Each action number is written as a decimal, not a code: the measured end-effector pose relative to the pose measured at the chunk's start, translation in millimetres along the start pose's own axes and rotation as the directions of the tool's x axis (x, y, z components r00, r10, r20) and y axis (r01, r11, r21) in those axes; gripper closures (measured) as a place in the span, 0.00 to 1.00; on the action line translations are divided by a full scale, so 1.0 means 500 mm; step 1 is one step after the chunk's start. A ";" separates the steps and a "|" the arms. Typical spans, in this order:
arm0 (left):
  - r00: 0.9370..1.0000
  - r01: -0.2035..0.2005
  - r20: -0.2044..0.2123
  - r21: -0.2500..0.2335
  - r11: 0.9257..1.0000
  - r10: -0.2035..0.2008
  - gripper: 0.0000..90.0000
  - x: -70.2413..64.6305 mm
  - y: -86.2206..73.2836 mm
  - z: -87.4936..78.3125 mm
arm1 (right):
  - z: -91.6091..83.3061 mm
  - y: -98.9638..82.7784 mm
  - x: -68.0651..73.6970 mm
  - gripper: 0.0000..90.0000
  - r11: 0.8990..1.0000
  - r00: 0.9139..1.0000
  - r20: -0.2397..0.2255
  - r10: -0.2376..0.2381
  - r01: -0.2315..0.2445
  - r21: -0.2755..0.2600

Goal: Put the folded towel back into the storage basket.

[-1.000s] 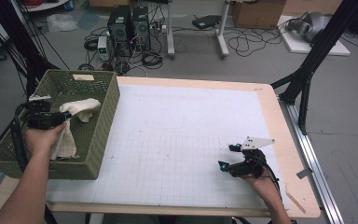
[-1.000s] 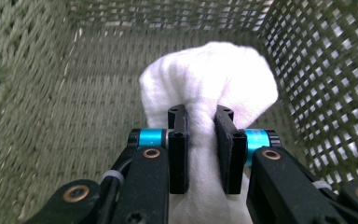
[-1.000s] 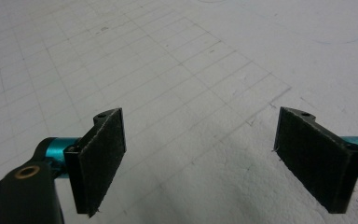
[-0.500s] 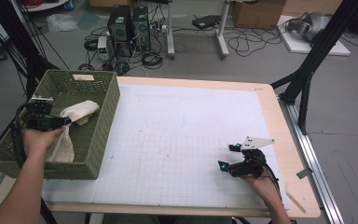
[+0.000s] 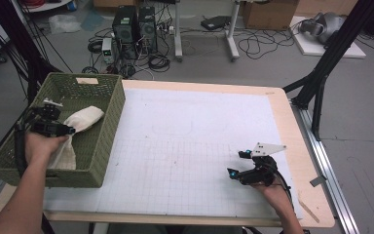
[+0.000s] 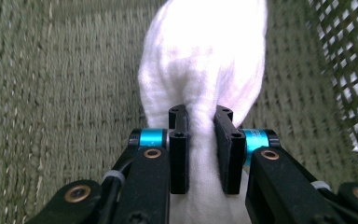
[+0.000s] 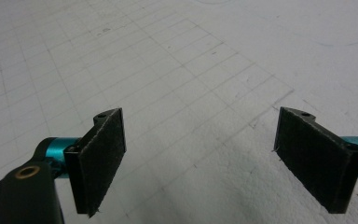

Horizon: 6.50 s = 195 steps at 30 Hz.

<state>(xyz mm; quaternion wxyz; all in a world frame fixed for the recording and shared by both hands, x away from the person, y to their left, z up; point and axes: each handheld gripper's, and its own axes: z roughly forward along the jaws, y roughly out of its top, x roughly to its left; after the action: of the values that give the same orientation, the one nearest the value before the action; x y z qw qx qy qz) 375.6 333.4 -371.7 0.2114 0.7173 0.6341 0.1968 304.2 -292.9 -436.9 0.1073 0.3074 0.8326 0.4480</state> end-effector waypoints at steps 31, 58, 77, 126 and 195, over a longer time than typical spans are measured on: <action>0.998 -0.034 0.046 0.031 0.999 0.032 0.56 0.007 -0.007 0.018 | 0.002 0.002 0.003 0.18 1.000 1.000 -0.007 -0.005 0.005 -0.002; 1.000 0.022 0.013 0.073 0.997 -0.023 0.75 0.010 -0.009 0.049 | 0.003 0.003 0.004 0.18 1.000 1.000 -0.017 -0.013 0.013 -0.007; 0.994 -0.105 0.049 0.117 0.988 0.100 0.83 0.001 -0.014 0.034 | 0.003 0.005 0.008 0.18 1.000 1.000 -0.018 -0.016 0.015 -0.008; 0.991 -0.062 0.099 -0.264 0.963 0.092 0.85 -0.018 0.016 0.002 | -0.006 0.009 0.013 0.18 0.998 0.999 -0.021 -0.027 0.025 -0.056; 0.826 -0.128 0.361 -0.629 0.767 0.433 0.42 -0.187 -0.048 -0.171 | -0.023 0.018 0.026 0.14 0.995 0.999 -0.004 -0.034 0.034 -0.091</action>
<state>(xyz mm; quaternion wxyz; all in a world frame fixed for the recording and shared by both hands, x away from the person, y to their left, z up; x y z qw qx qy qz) 297.6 247.5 -314.9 0.5384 0.7331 0.3502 0.2237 292.3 -289.2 -421.9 0.1263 0.2866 0.8168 0.4845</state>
